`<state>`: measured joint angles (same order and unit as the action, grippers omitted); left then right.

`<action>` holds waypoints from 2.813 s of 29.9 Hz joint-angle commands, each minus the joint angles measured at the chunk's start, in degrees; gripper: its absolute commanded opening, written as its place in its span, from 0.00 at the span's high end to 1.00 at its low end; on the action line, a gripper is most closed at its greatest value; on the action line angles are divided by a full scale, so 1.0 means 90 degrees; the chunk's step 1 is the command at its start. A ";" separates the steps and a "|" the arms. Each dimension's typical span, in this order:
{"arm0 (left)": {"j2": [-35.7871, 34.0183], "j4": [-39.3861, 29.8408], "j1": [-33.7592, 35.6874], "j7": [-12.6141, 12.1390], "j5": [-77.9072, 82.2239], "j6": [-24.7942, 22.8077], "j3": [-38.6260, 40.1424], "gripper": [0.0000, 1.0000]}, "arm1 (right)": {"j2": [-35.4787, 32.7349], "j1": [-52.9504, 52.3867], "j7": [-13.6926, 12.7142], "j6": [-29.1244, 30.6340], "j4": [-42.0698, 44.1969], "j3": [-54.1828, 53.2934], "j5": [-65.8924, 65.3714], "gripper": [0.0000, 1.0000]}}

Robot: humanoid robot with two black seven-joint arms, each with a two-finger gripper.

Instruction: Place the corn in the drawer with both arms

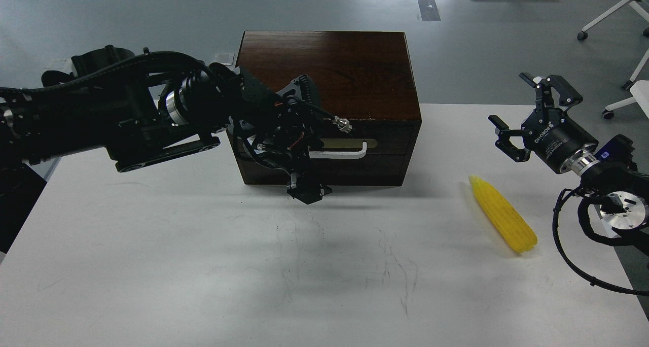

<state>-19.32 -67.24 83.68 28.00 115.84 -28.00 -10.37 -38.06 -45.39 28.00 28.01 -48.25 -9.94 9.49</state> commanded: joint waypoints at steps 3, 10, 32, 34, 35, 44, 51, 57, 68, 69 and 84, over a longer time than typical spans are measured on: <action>0.0008 0.0030 -0.0069 0.0000 0.0000 0.0000 0.0000 0.02 | -0.0009 0.0004 0.0000 -0.0001 0.0000 0.0000 0.0000 0.00; 0.0028 0.0030 -0.0069 0.0000 0.0039 0.0000 -0.0165 0.02 | -0.0009 0.0014 0.0000 -0.0001 0.0000 0.0000 0.0000 0.00; -0.0255 -0.1210 -0.0001 0.0000 0.0019 0.0000 -0.0234 0.02 | -0.0009 0.0014 0.0000 -0.0001 0.0000 0.0000 0.0000 0.00; -0.0285 -0.1395 0.0009 0.0000 0.0019 0.0000 -0.0234 0.02 | -0.0009 0.0014 0.0000 -0.0001 0.0000 0.0000 0.0000 0.00; -0.0323 -0.1502 0.0009 0.0000 0.0019 0.0000 -0.0234 0.02 | -0.0009 0.0014 0.0000 -0.0001 0.0000 0.0000 0.0000 0.00; -0.0587 -0.2128 0.0009 0.0000 0.0029 0.0000 -0.0234 0.02 | -0.0039 0.0014 0.0000 -0.0001 0.0000 0.0000 0.0000 0.00; -0.0782 -0.2411 -0.0020 0.0000 0.0029 0.0000 -0.0293 0.02 | -0.0039 0.0014 0.0000 -0.0001 0.0000 0.0010 0.0000 0.00; -0.0812 -0.2480 -0.0020 0.0000 0.0029 0.0000 -0.0302 0.02 | -0.0039 0.0014 0.0000 -0.0001 0.0000 0.0010 0.0000 0.00; -0.0783 -0.2441 0.0136 0.0000 0.0487 0.0000 -0.0361 0.02 | -0.0039 -0.0006 0.0000 -0.0001 0.0009 0.0010 0.0000 0.00; -0.0783 -0.2441 0.0146 0.0000 0.0507 0.0000 -0.0371 0.02 | -0.0039 -0.0006 0.0000 -0.0001 0.0000 0.0010 0.0000 0.00; -0.0607 -0.2431 0.0497 0.0000 0.1018 0.0000 -0.0800 0.02 | -0.0039 0.0004 0.0000 -0.0001 0.0000 0.0000 0.0000 0.00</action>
<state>-25.22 -89.14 87.88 28.00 124.81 -27.97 -16.84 -38.41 -45.35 28.00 28.00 -48.26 -9.85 9.49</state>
